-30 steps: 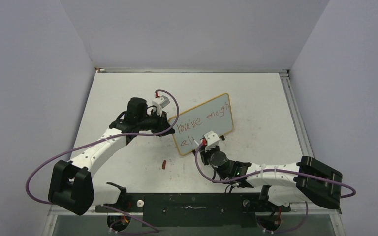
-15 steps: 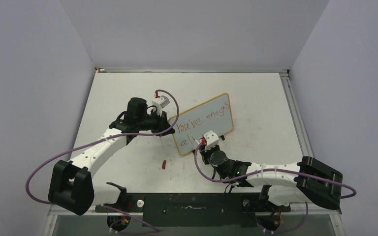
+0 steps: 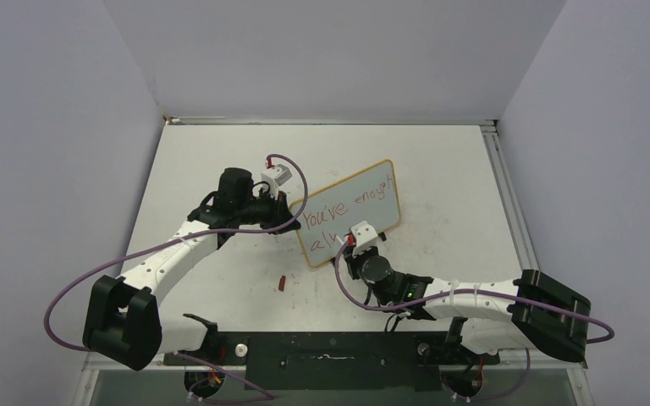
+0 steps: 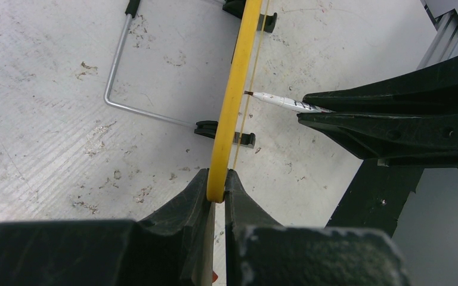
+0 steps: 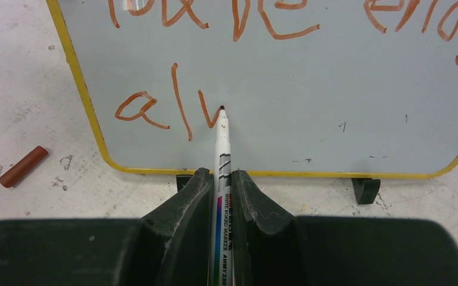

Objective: Write a sentence on the whiteboard

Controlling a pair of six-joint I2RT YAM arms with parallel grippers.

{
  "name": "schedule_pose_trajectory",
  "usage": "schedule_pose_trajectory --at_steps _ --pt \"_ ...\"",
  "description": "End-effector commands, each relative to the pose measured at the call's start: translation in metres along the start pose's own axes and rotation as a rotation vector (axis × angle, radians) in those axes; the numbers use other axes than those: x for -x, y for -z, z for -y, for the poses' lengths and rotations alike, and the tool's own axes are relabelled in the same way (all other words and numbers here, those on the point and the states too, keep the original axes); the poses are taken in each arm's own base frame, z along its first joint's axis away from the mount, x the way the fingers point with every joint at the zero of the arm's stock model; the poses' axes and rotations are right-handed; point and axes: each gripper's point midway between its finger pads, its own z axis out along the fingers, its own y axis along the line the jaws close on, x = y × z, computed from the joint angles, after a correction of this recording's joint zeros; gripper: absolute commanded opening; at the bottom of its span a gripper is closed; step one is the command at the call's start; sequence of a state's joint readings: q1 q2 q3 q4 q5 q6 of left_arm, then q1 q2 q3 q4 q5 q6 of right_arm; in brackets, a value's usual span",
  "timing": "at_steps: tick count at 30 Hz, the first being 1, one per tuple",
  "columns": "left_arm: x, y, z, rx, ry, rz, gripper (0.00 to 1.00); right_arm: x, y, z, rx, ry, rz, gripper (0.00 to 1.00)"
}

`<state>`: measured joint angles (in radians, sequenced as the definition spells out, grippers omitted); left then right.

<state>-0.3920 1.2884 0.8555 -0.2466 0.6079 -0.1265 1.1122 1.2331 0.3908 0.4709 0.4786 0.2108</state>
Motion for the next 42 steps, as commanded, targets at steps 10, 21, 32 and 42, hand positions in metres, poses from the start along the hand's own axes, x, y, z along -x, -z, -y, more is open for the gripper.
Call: schedule_pose_trajectory --at_steps 10,21,32,42 --pt "-0.006 0.004 -0.007 0.053 0.01 -0.035 0.0 -0.016 0.003 0.012 -0.056 -0.079 -0.024 0.05" --pt "-0.006 0.004 -0.007 0.055 0.01 -0.034 0.0 0.015 -0.006 0.01 -0.06 -0.041 0.038 0.05" --pt "-0.005 0.005 -0.006 0.053 0.008 -0.032 0.0 0.039 -0.003 0.012 -0.067 -0.043 0.086 0.05" --pt "-0.006 0.004 -0.007 0.052 0.009 -0.032 0.0 0.037 0.009 0.018 -0.073 -0.075 0.1 0.05"
